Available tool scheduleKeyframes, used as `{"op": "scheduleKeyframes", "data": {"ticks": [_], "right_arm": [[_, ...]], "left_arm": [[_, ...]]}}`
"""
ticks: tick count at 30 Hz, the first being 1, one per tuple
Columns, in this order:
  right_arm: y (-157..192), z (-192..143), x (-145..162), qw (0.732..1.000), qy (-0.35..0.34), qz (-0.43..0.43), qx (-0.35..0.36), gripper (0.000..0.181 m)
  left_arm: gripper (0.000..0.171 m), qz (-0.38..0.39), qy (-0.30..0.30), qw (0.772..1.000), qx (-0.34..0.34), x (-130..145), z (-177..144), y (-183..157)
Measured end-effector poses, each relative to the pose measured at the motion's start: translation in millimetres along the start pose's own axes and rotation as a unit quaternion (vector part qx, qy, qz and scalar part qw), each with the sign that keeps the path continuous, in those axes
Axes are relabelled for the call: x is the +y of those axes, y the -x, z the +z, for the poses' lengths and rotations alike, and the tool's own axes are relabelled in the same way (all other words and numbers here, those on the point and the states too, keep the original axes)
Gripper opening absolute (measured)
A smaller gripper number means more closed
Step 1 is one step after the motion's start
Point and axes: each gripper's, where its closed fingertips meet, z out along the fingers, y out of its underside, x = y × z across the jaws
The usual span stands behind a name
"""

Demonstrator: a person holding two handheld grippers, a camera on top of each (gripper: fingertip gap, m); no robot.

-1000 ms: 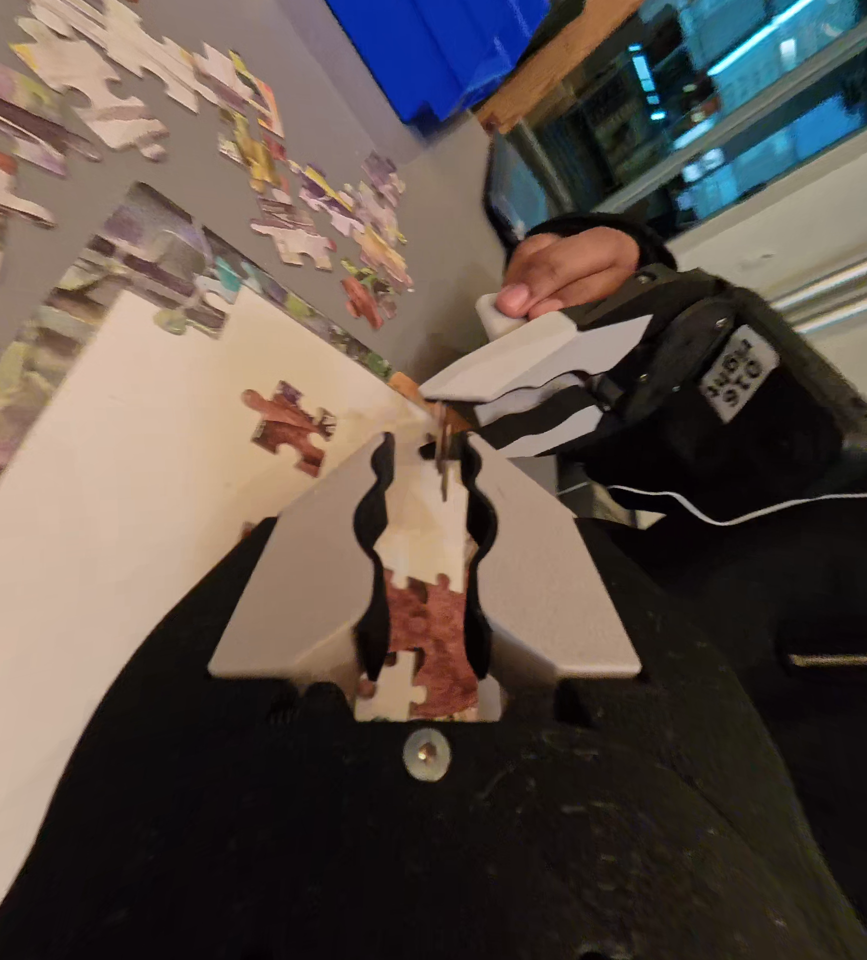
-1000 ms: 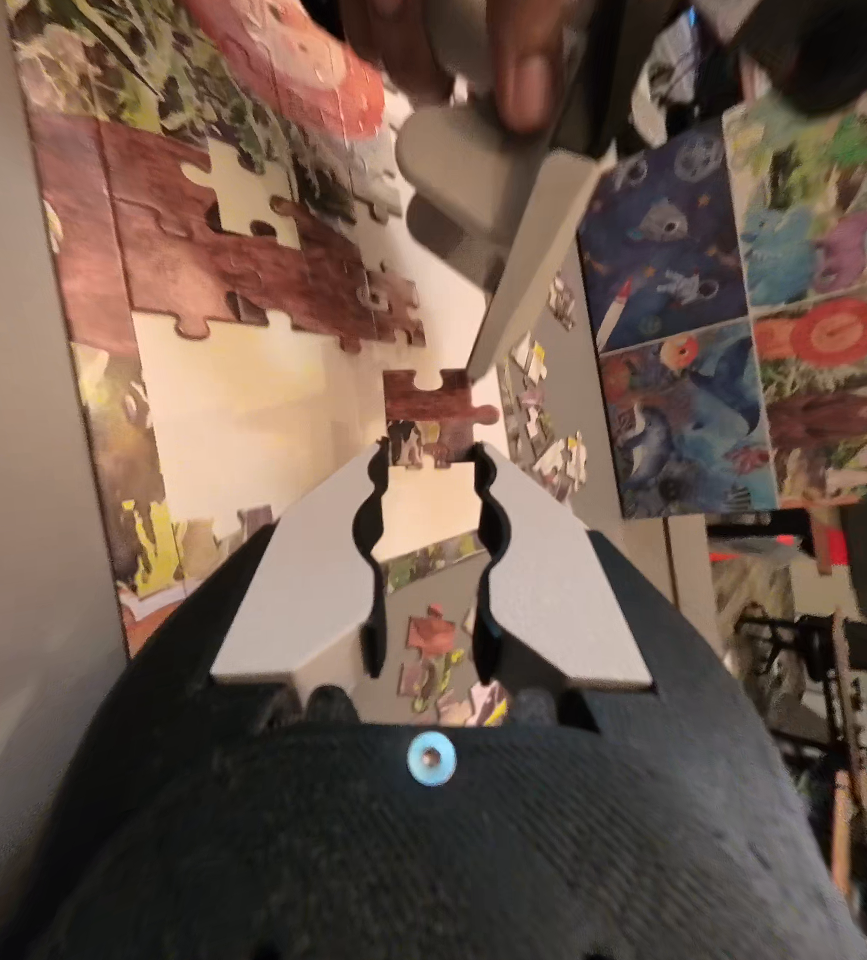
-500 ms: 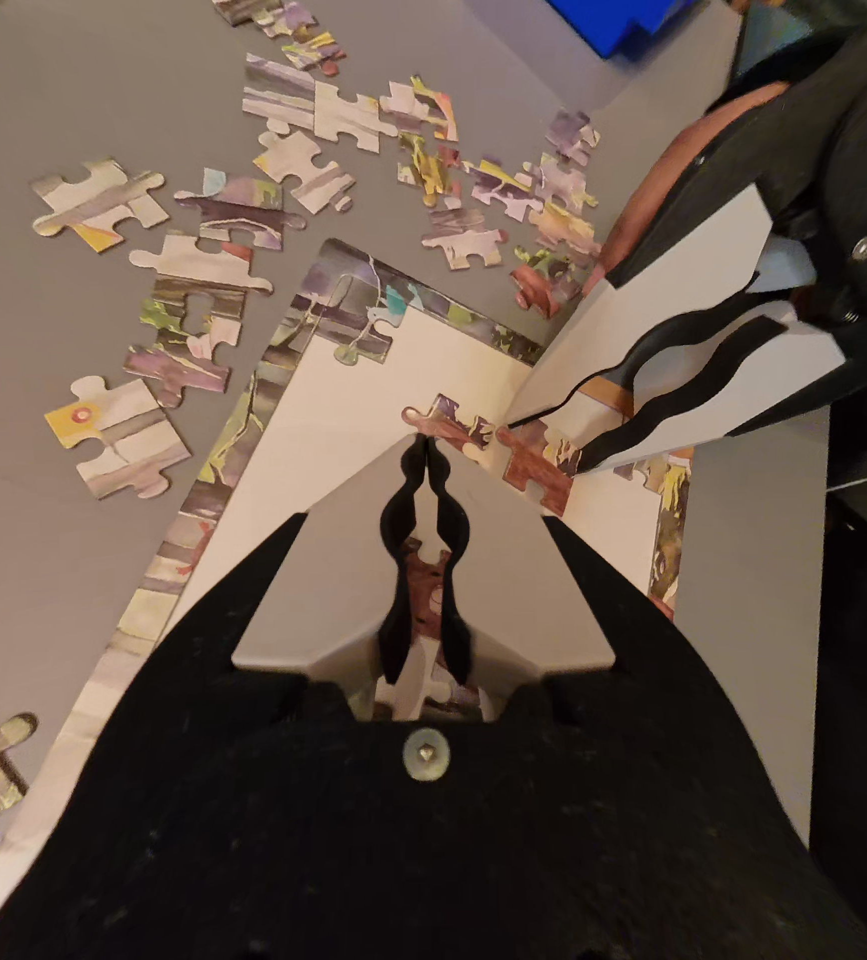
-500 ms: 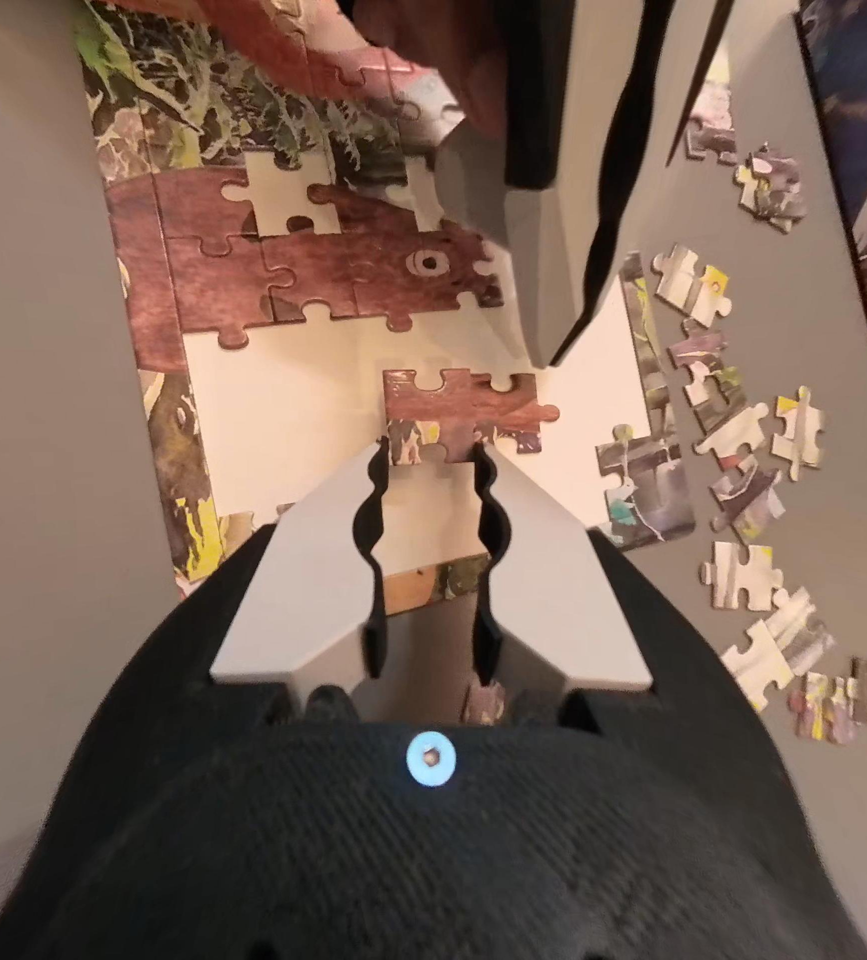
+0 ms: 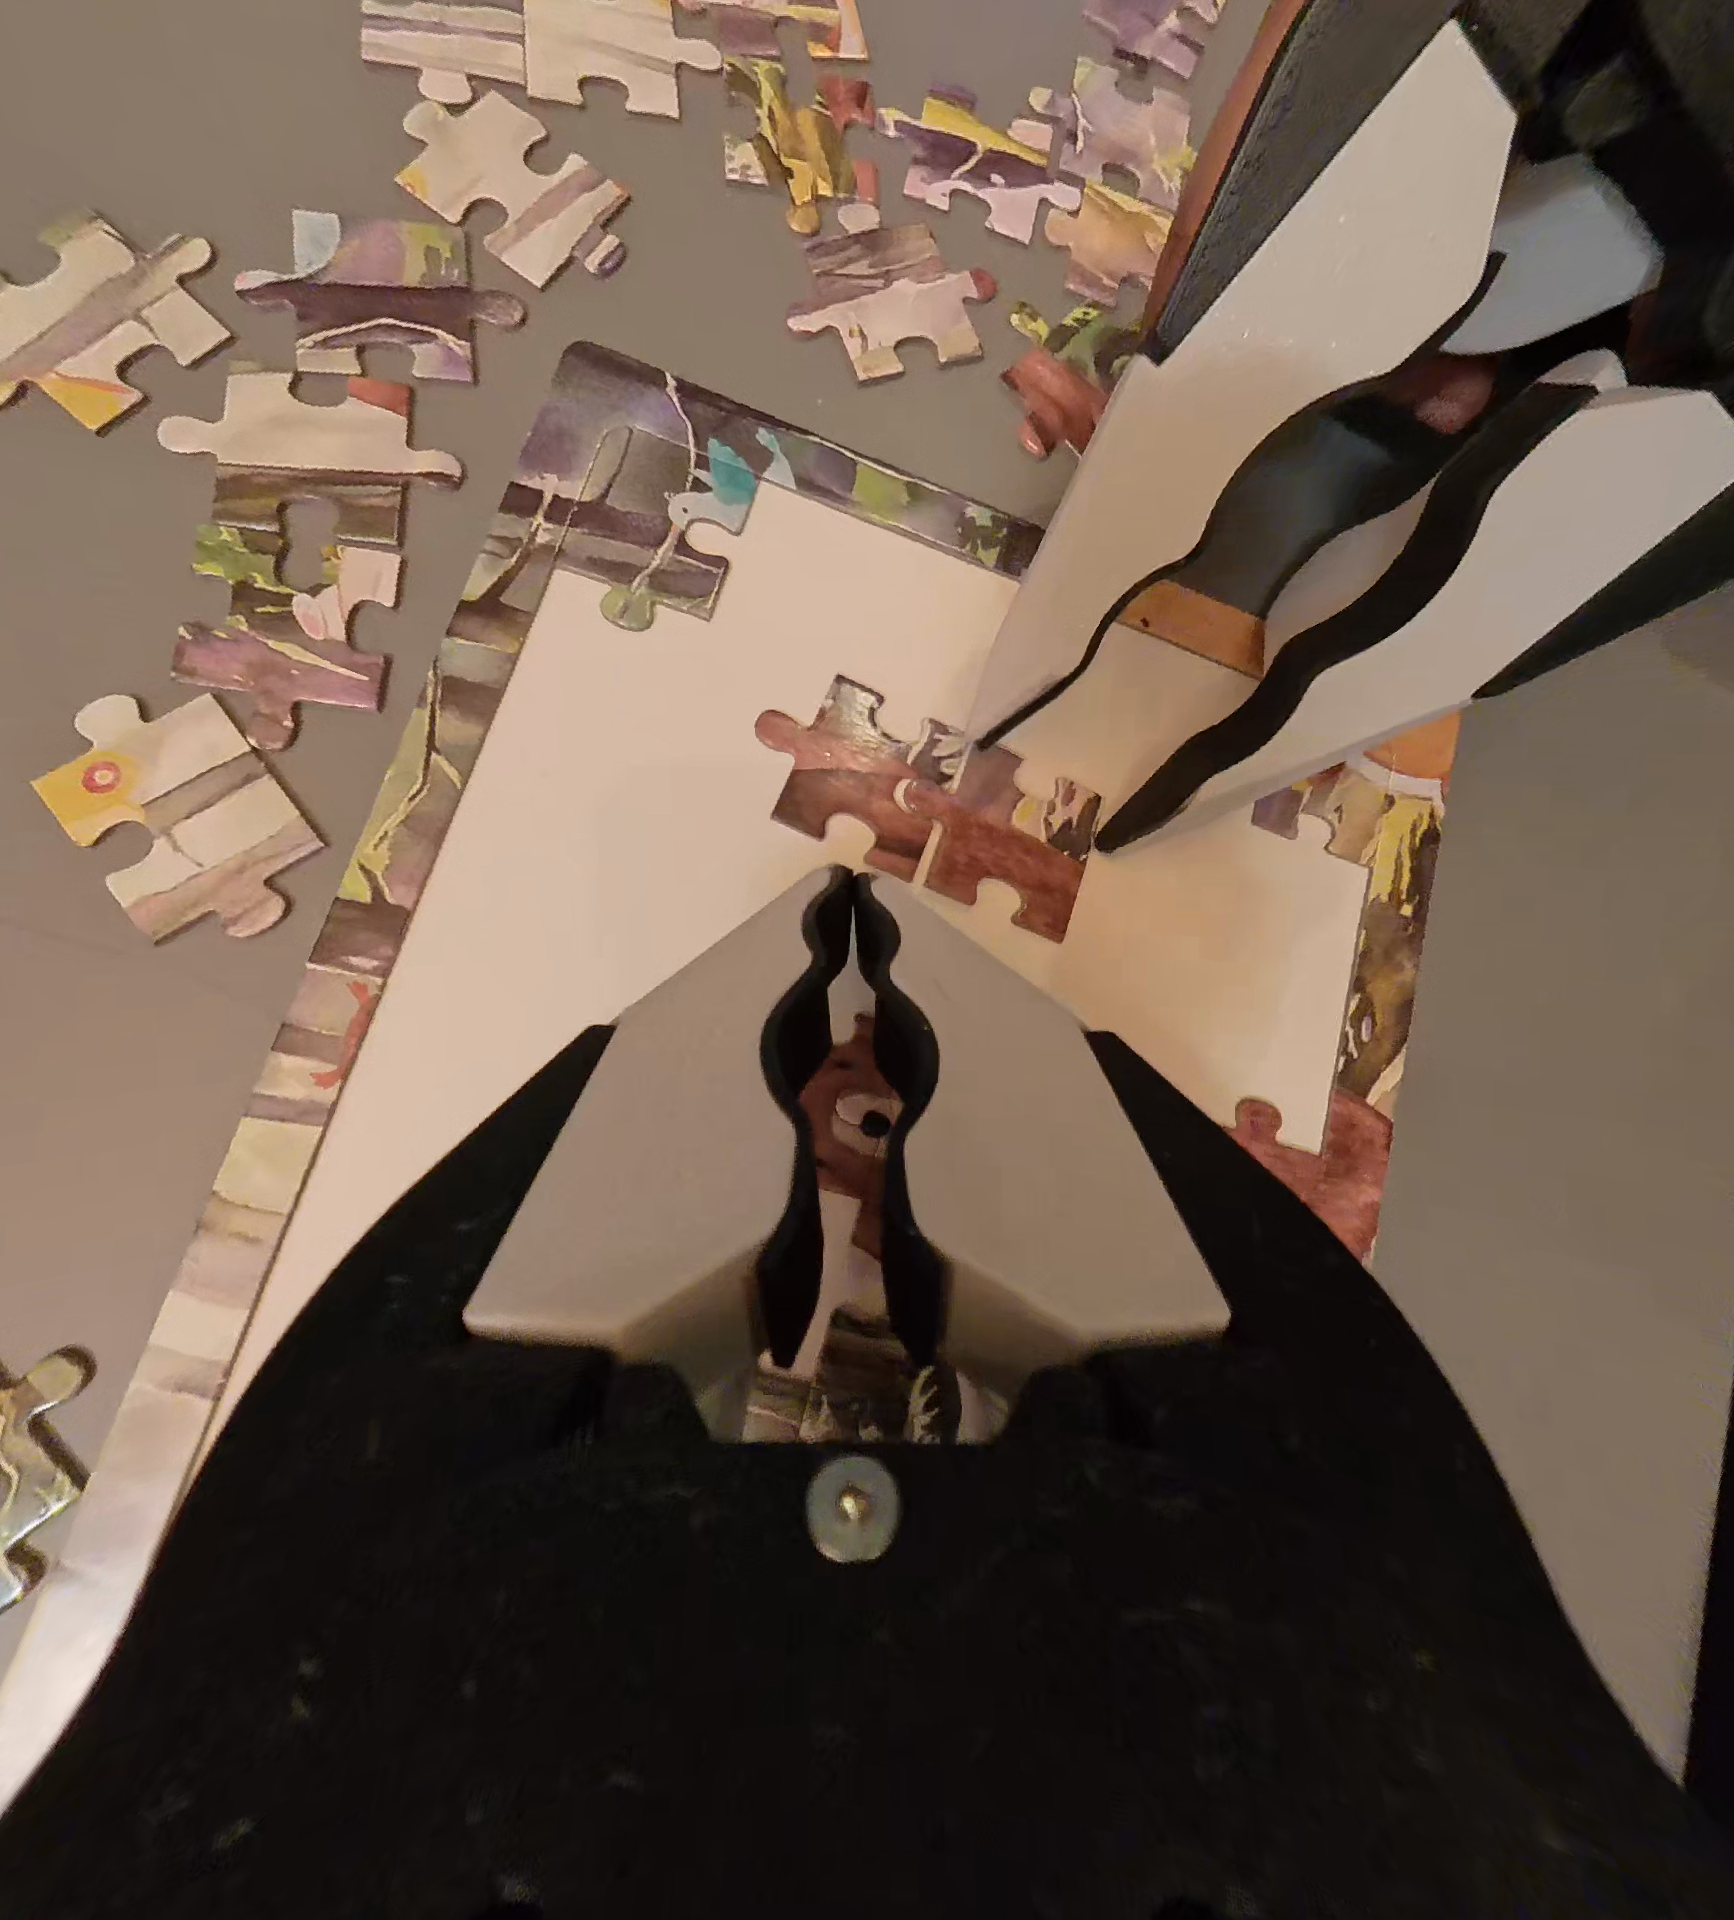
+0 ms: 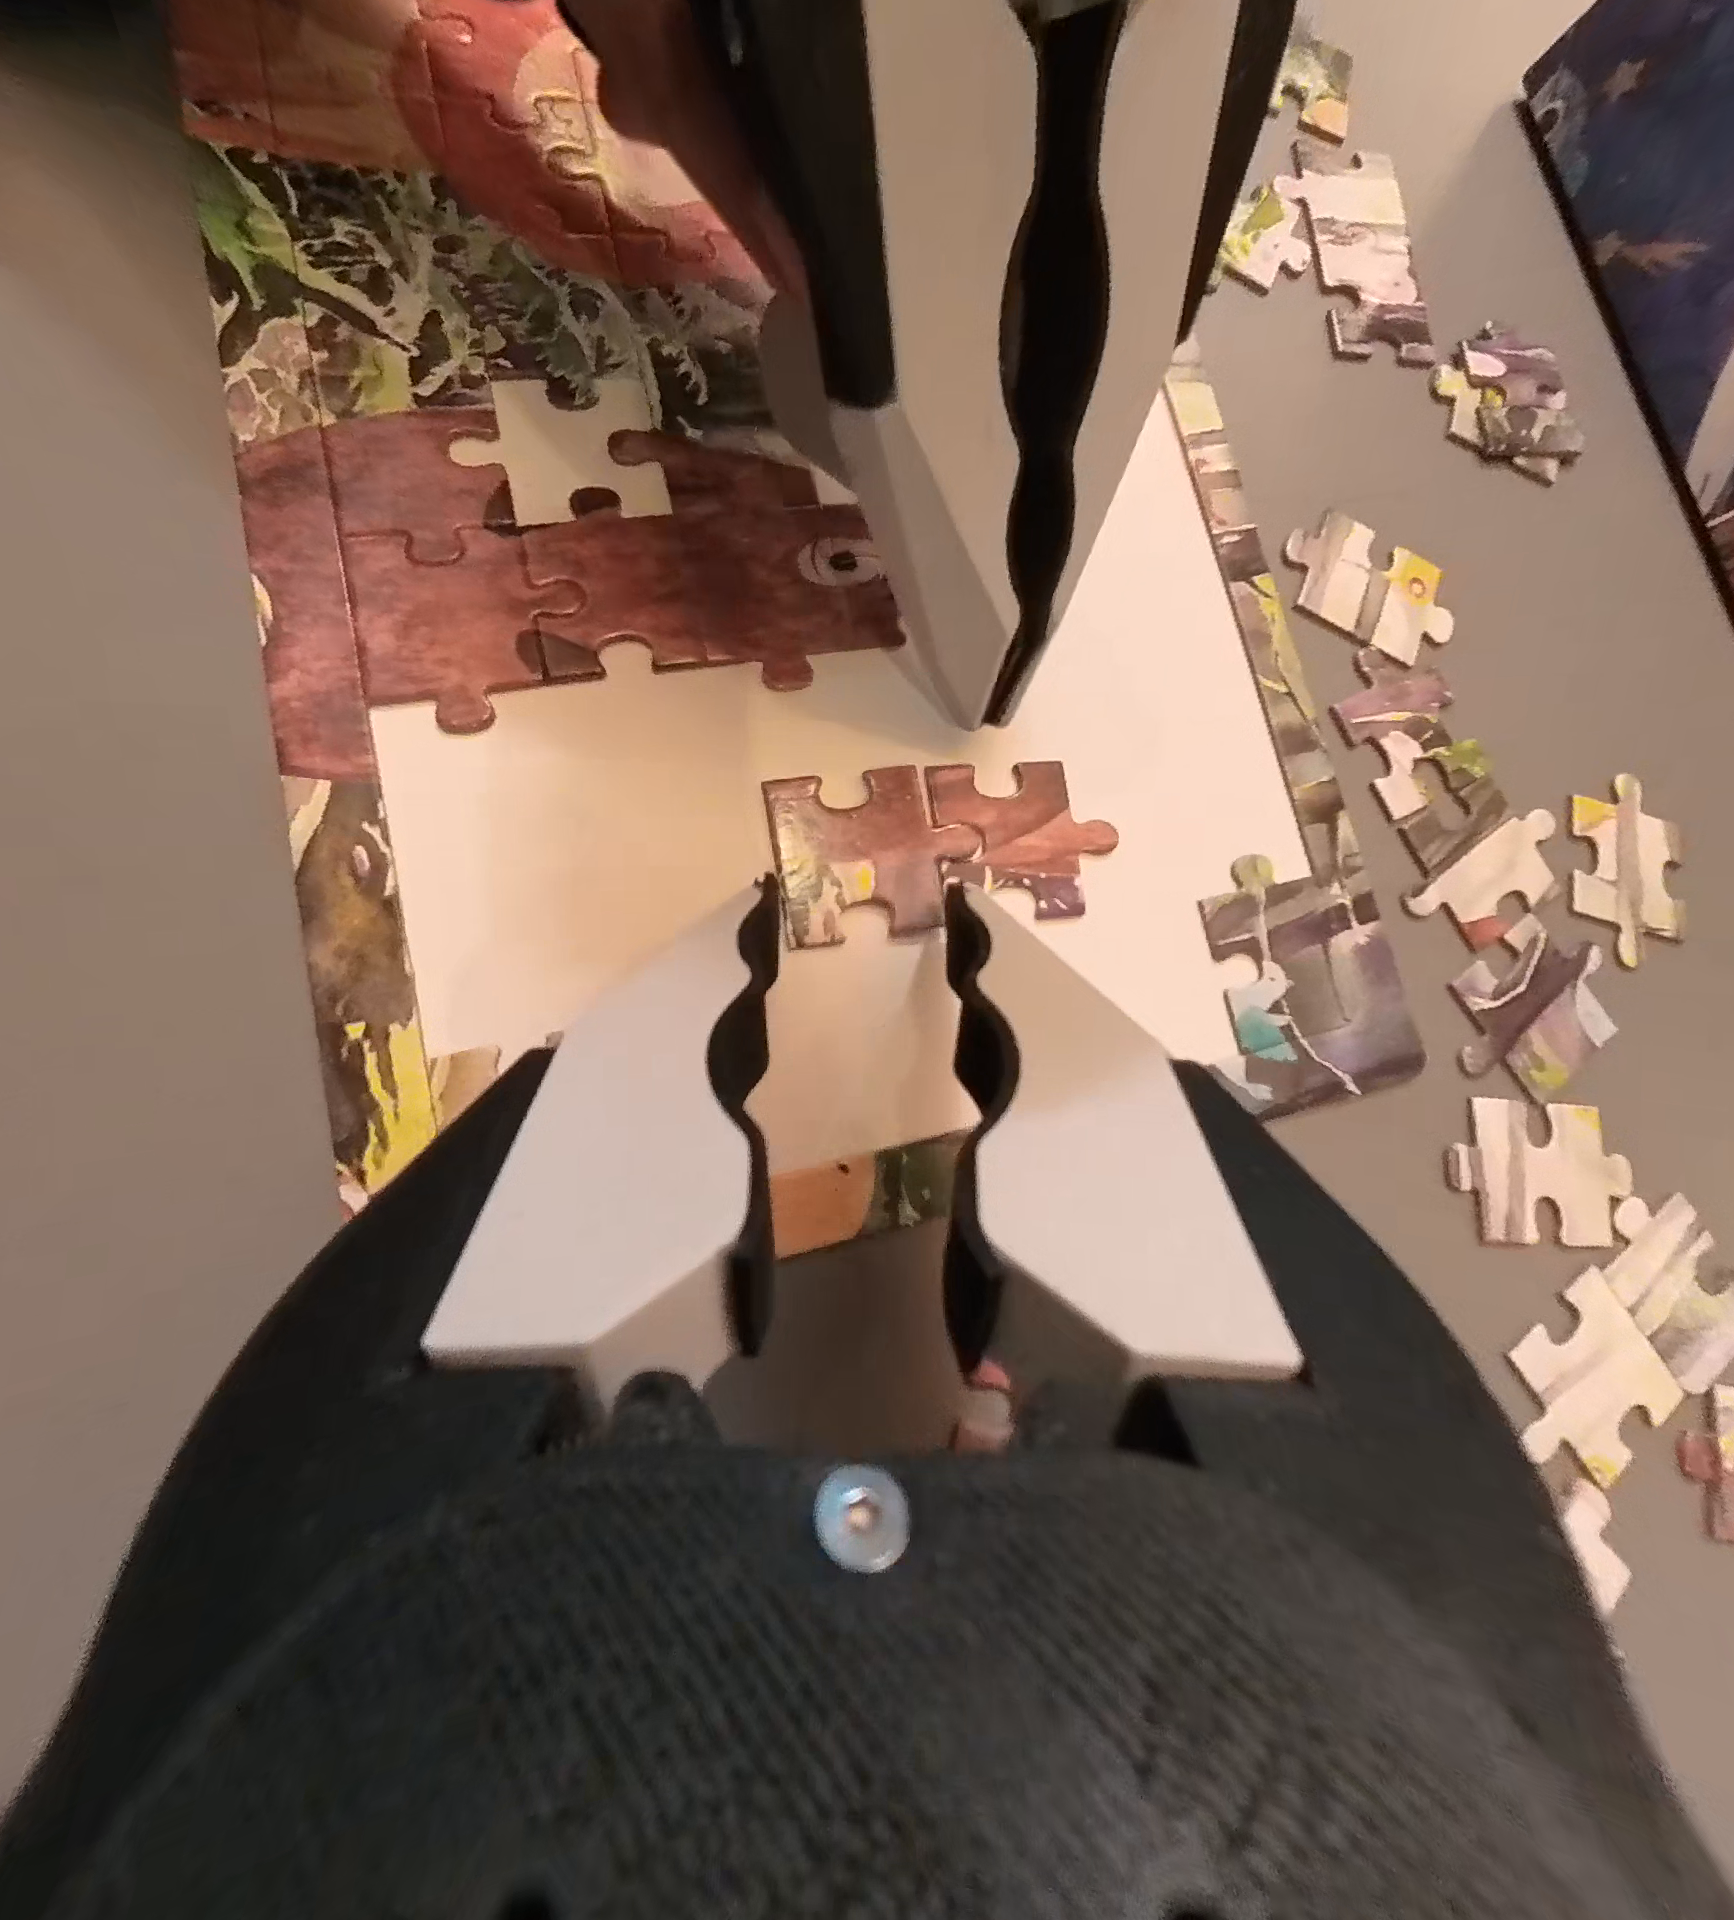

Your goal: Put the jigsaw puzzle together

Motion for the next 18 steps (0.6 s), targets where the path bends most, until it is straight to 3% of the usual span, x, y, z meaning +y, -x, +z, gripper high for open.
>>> {"op": "scheduleKeyframes", "data": {"ticks": [8, 18], "right_arm": [[10, 1, -15, 0.999, -0.032, -0.020, -0.005, 0.028], [13, 9, -12, 1.000, -0.020, -0.012, -0.016, 0.025]], "left_arm": [[0.000, 0.015, 0.001, 1.000, 0.001, 0, 5, -6], [0.000, 0.012, 0.005, 1.000, 0.004, 2, 7, -7]]}}
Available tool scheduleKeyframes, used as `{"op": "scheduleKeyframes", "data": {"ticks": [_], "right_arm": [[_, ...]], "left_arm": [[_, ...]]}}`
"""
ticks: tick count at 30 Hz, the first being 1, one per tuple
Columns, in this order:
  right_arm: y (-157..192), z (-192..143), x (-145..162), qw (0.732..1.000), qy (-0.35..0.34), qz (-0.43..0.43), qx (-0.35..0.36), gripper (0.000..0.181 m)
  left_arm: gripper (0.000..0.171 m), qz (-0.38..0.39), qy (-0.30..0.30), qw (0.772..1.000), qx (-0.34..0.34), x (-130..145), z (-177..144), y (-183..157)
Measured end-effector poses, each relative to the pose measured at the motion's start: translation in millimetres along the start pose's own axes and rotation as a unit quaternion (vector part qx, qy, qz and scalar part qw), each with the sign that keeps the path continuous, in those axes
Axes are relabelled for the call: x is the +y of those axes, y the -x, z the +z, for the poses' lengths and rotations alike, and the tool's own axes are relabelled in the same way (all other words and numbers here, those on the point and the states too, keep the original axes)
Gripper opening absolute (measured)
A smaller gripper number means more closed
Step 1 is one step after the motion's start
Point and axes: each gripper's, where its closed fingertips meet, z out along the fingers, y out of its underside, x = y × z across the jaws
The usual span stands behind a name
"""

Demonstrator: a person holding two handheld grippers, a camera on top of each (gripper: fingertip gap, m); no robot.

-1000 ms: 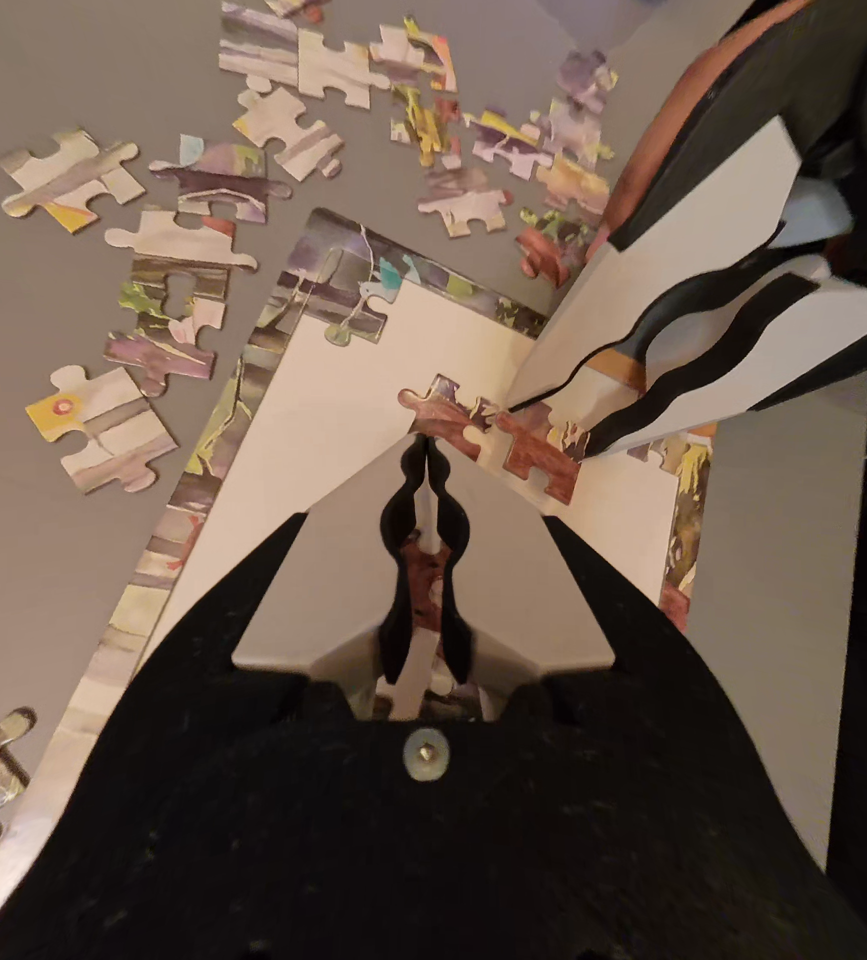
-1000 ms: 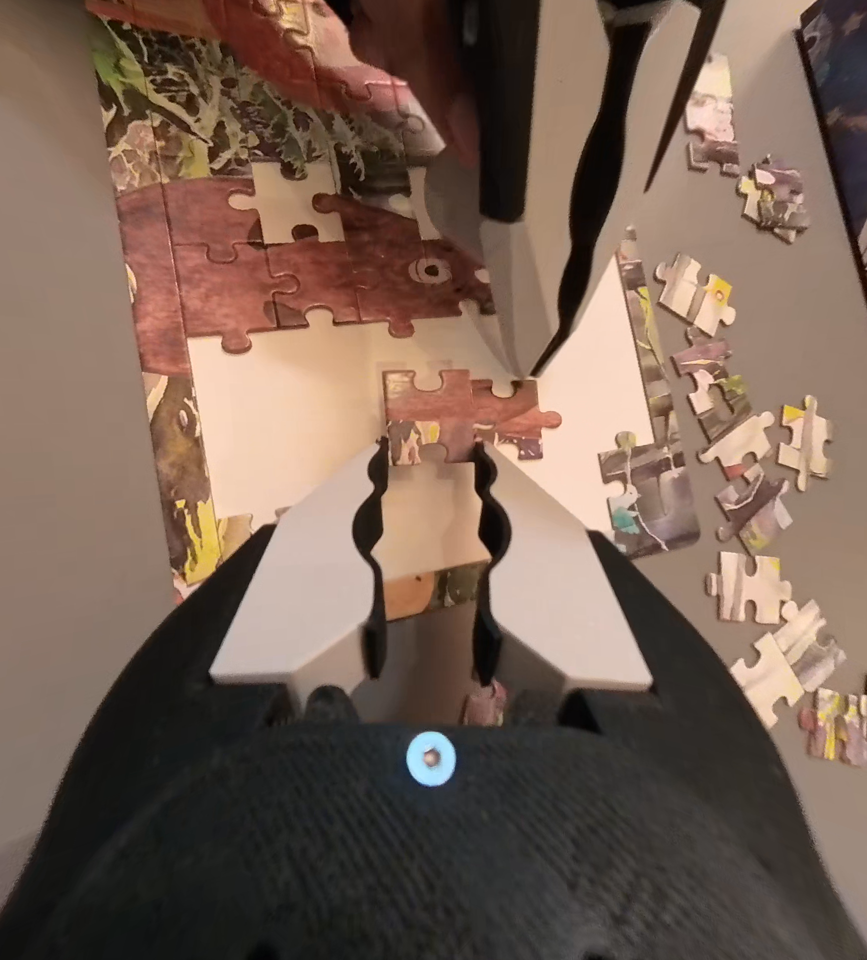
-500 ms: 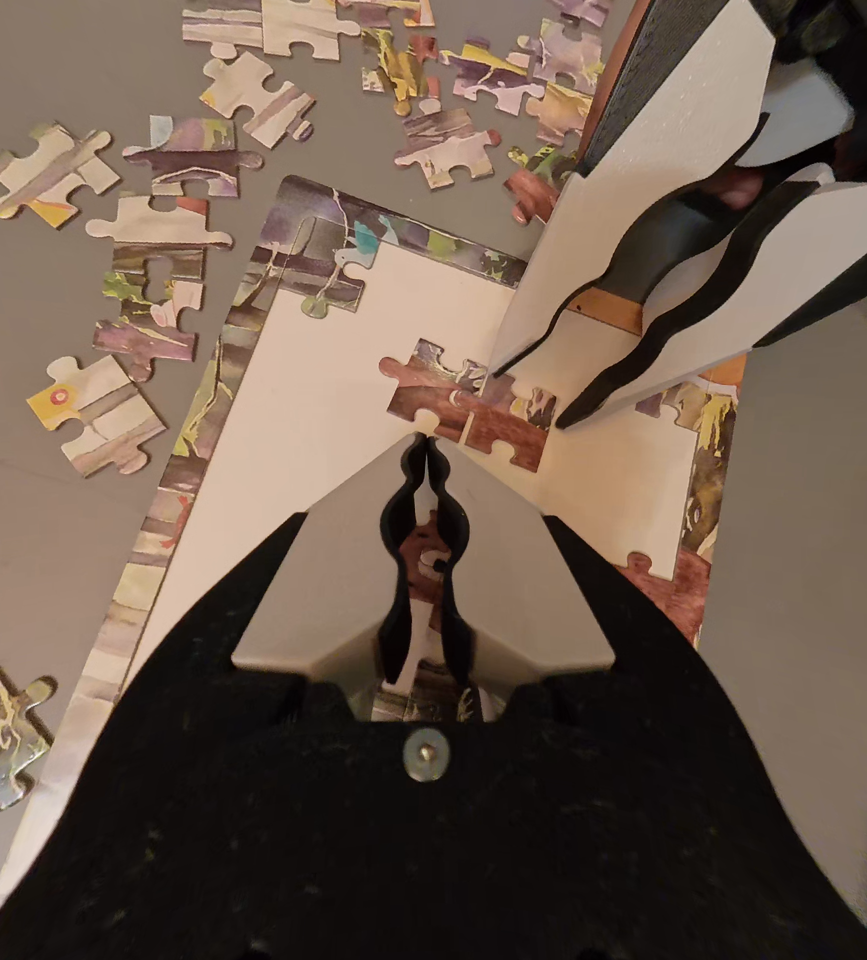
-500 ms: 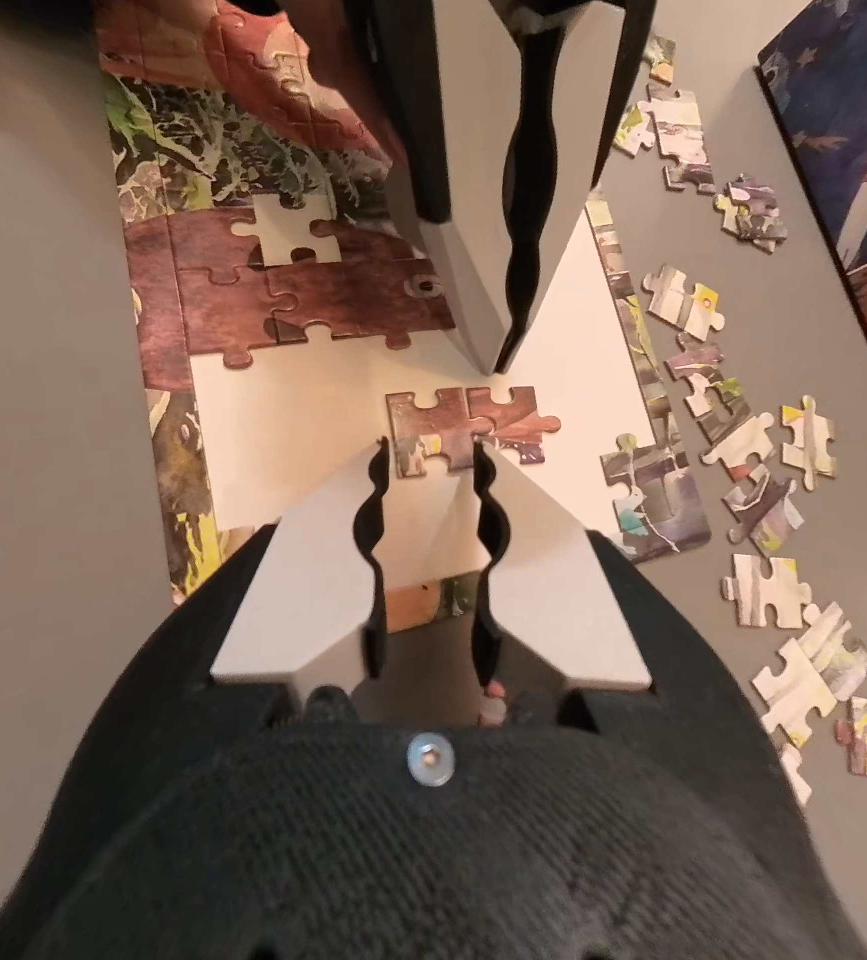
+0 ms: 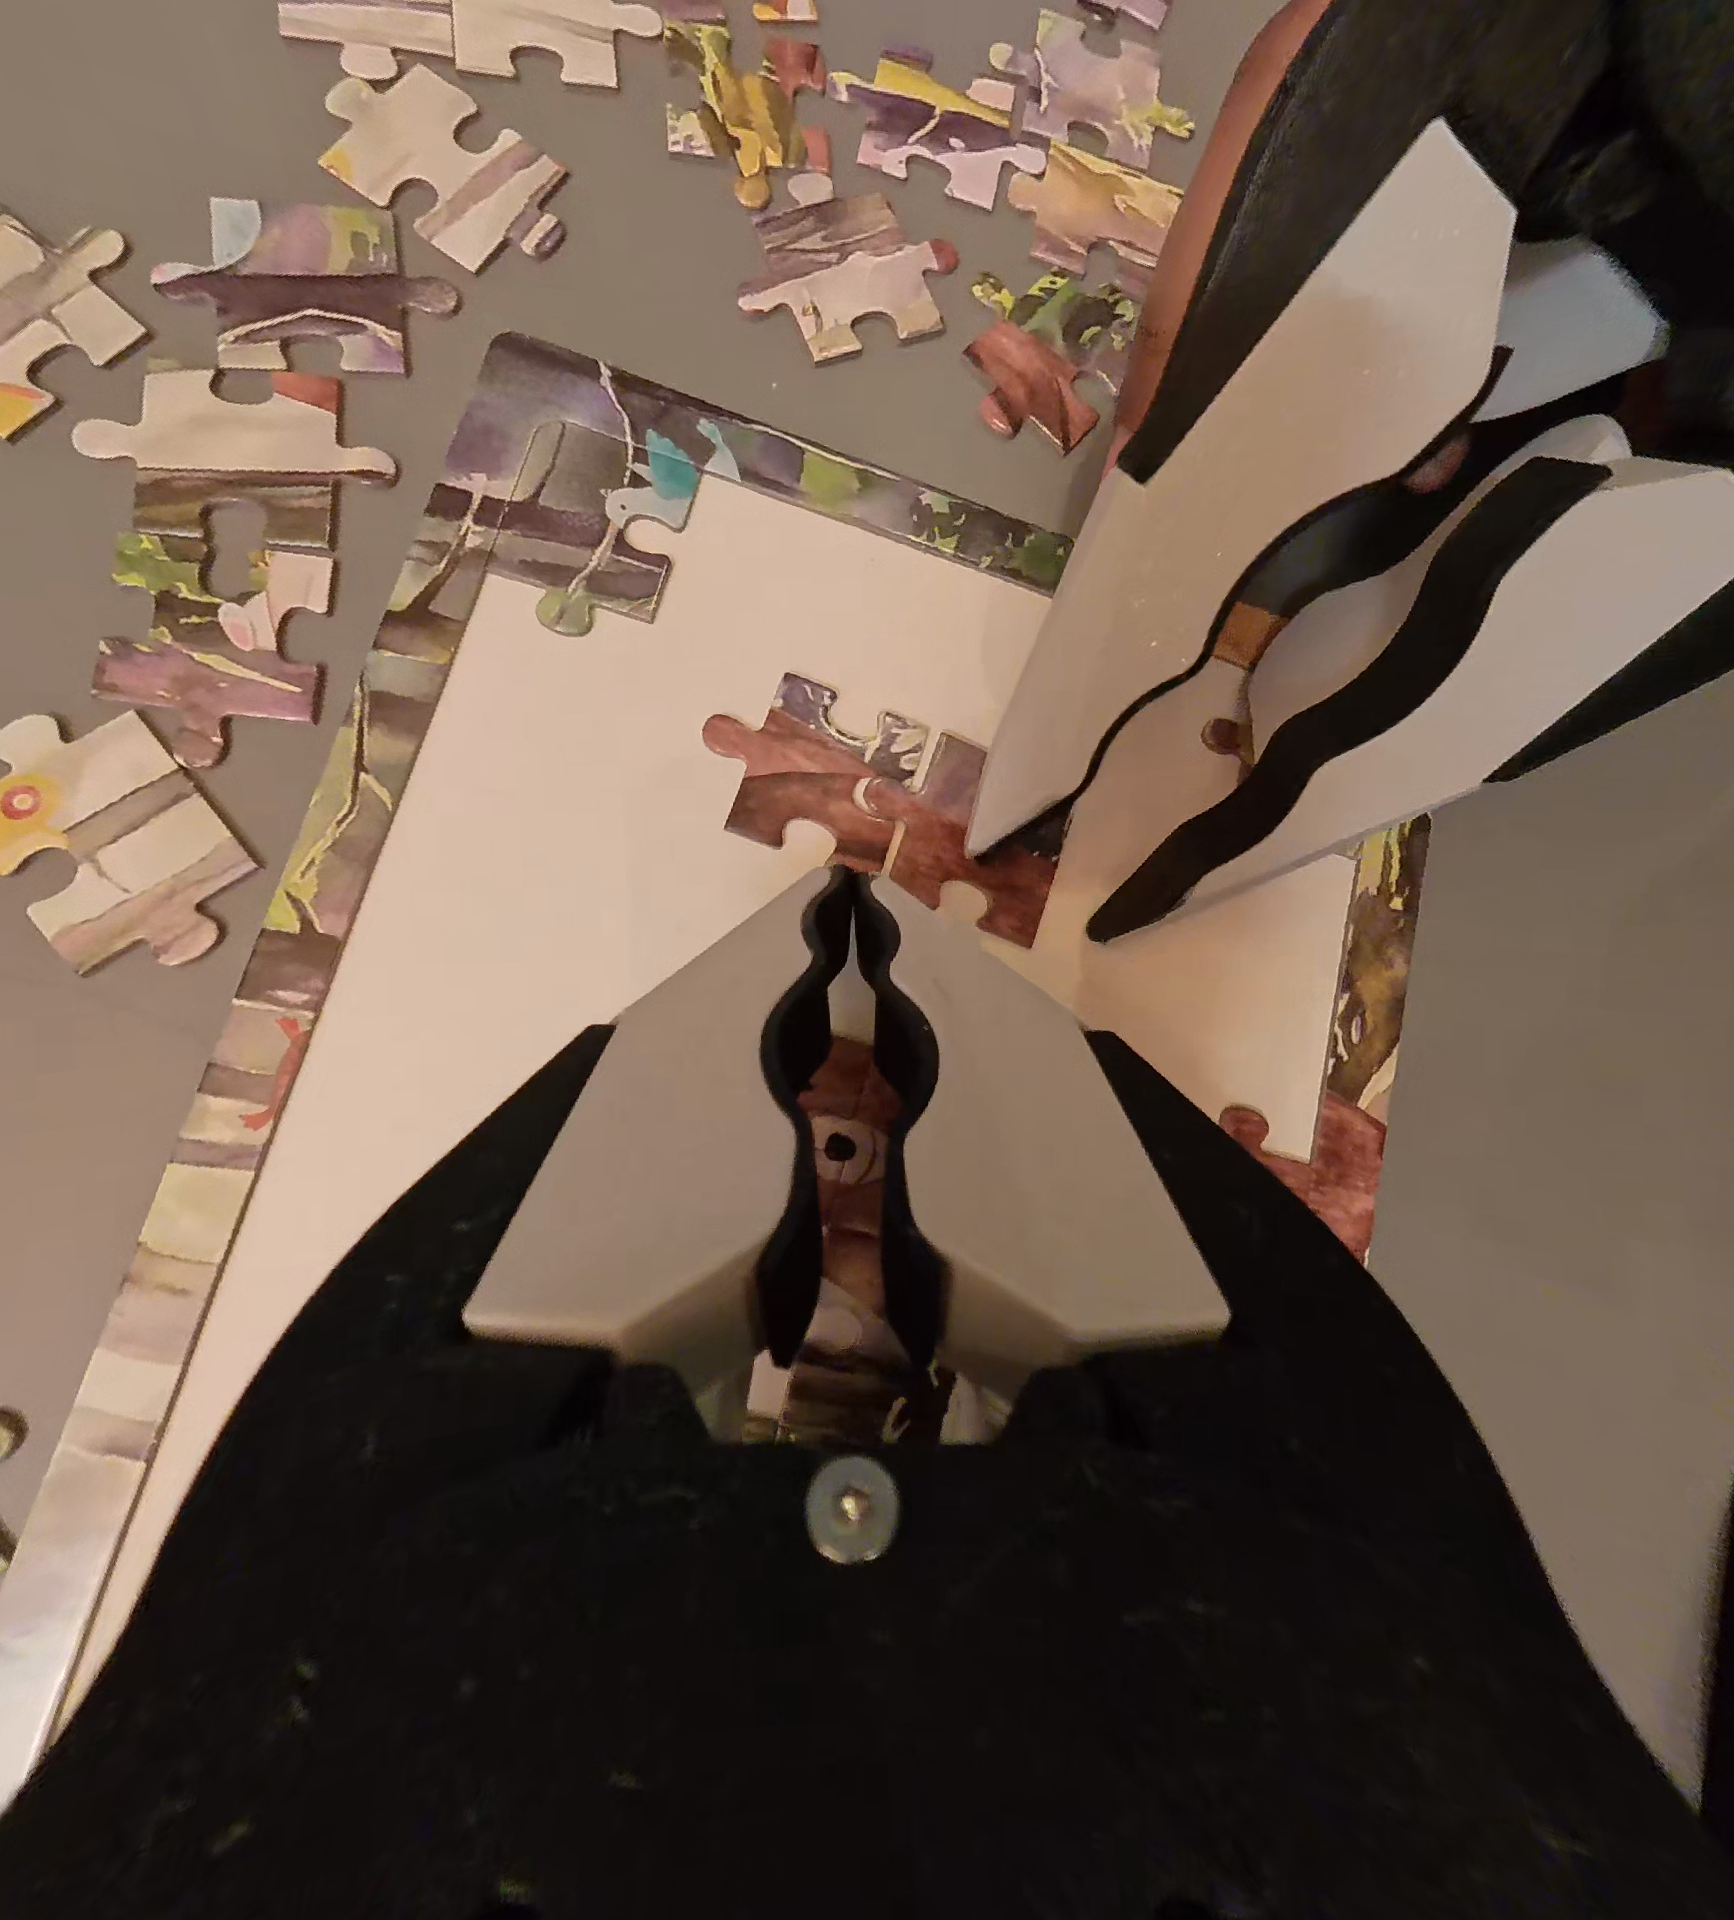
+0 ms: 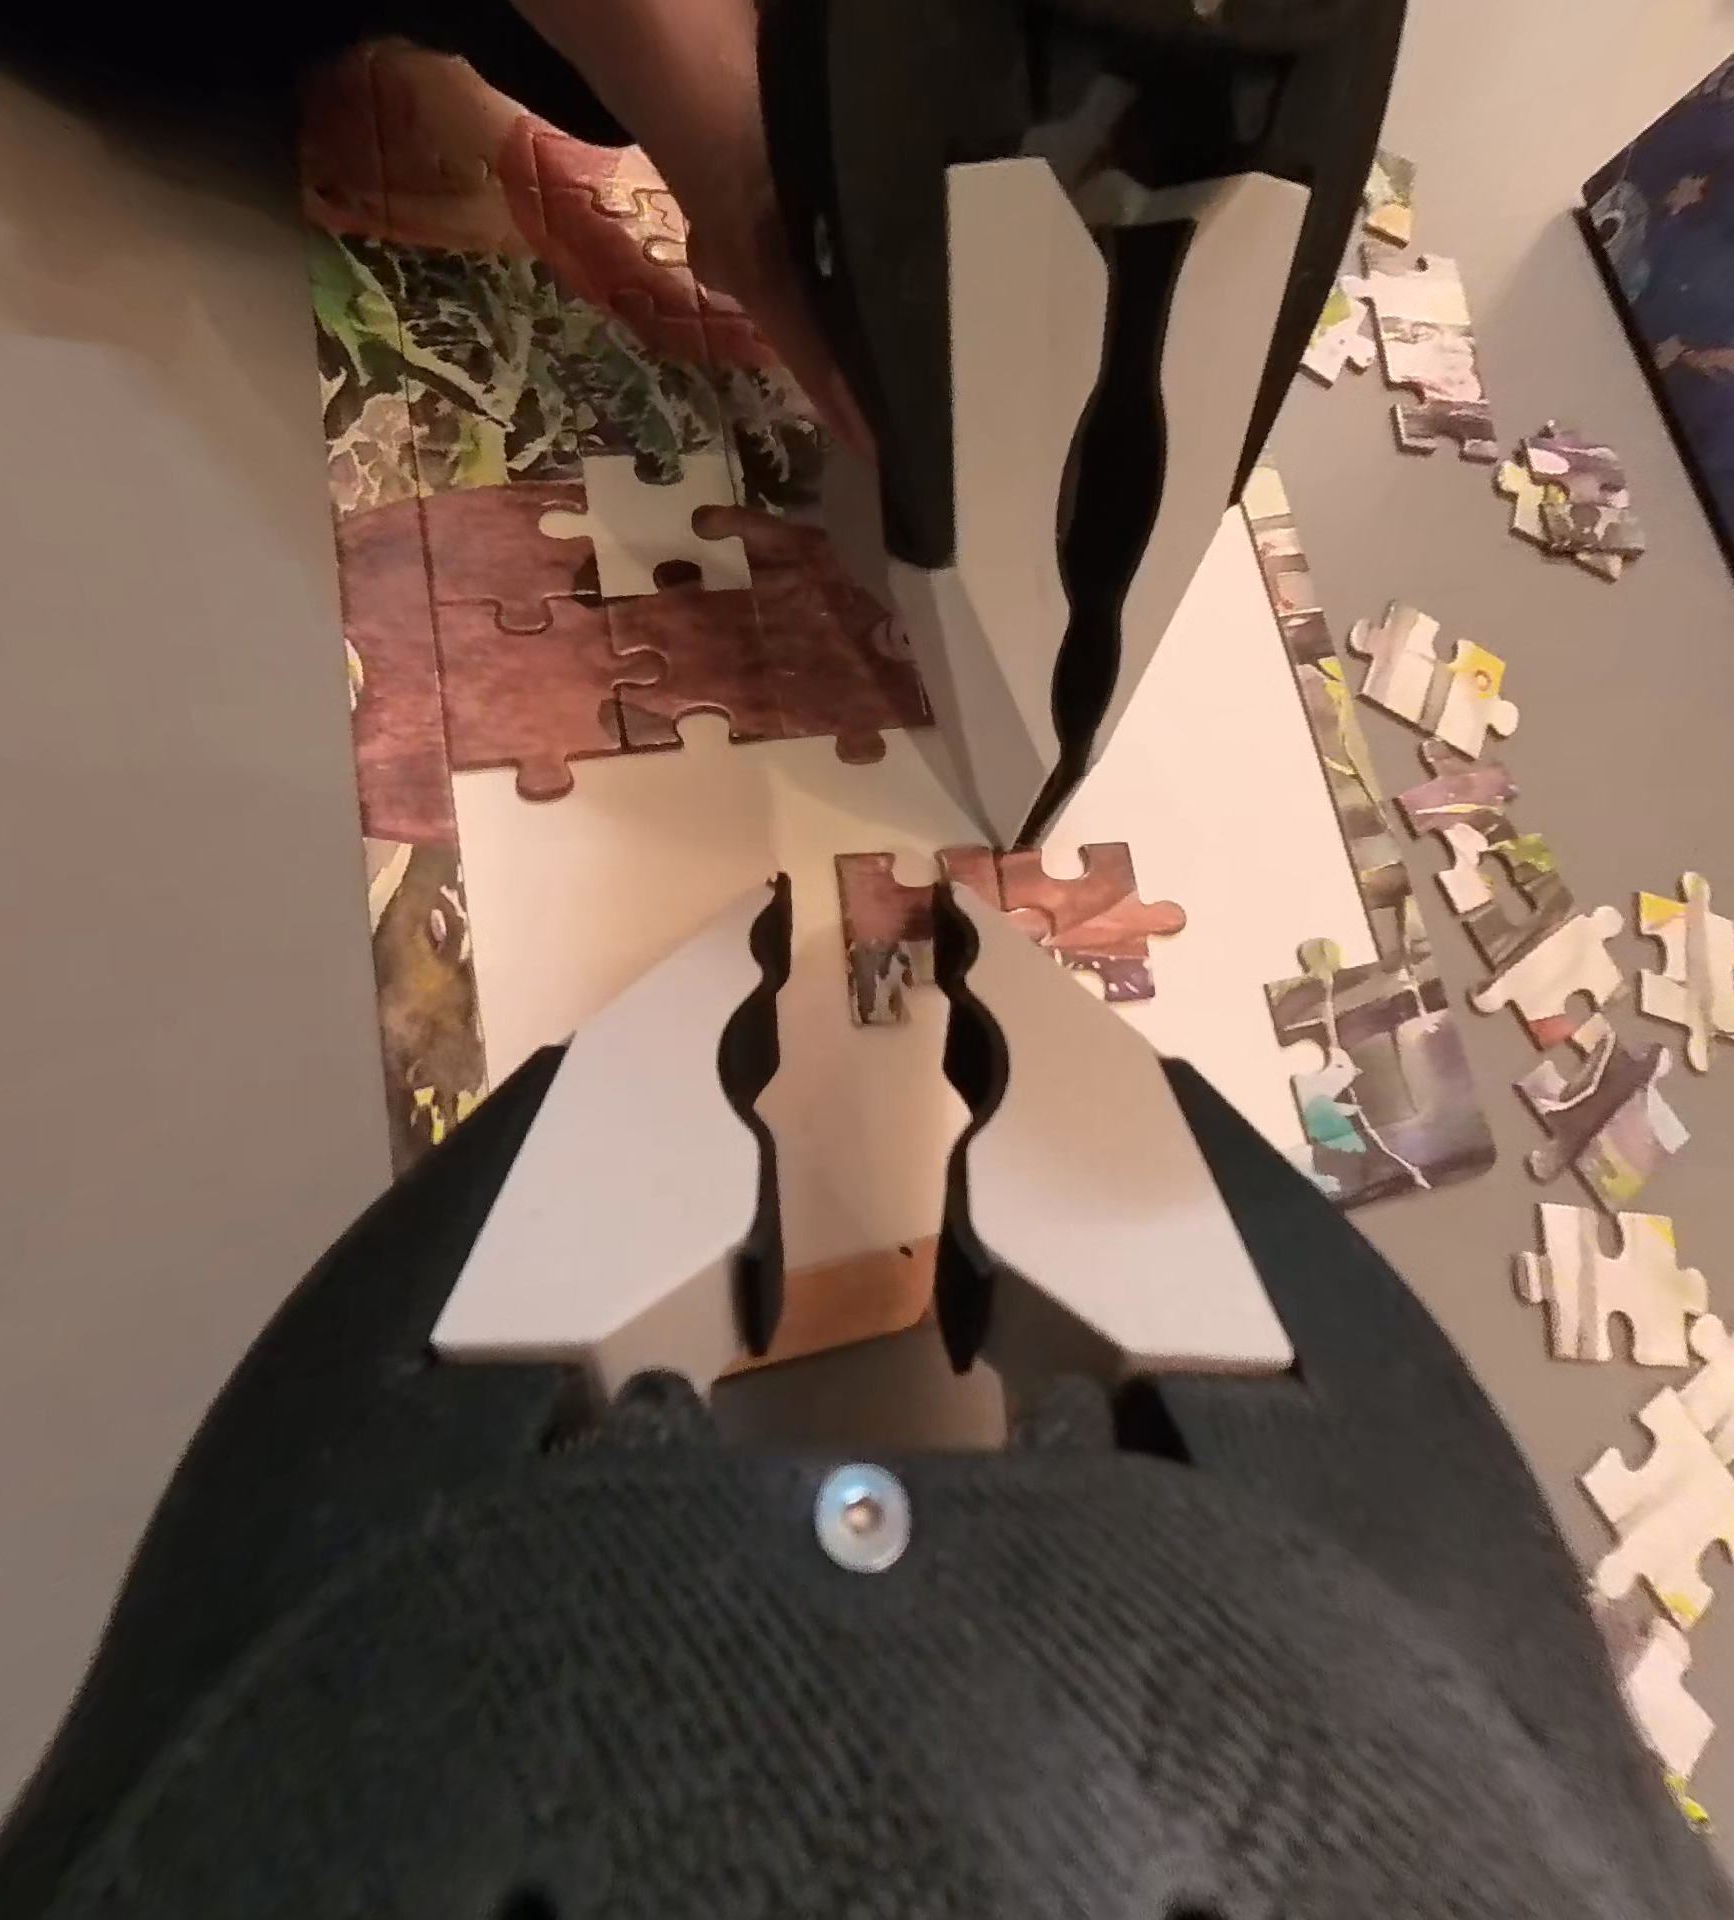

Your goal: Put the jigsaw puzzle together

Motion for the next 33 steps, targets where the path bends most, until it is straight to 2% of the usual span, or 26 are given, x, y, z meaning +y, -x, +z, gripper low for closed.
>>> {"op": "scheduleKeyframes", "data": {"ticks": [13, 33], "right_arm": [[-12, -3, 6, 1.000, 0.008, 0.000, 0.029, 0.022], [-13, -6, 8, 1.000, 0.001, 0.009, 0.024, 0.024]], "left_arm": [[0.000, 0.002, 0.004, 1.000, -0.003, 1, 1, 0], [0.000, 0.003, 0.003, 1.000, -0.001, 2, 0, 0]]}}
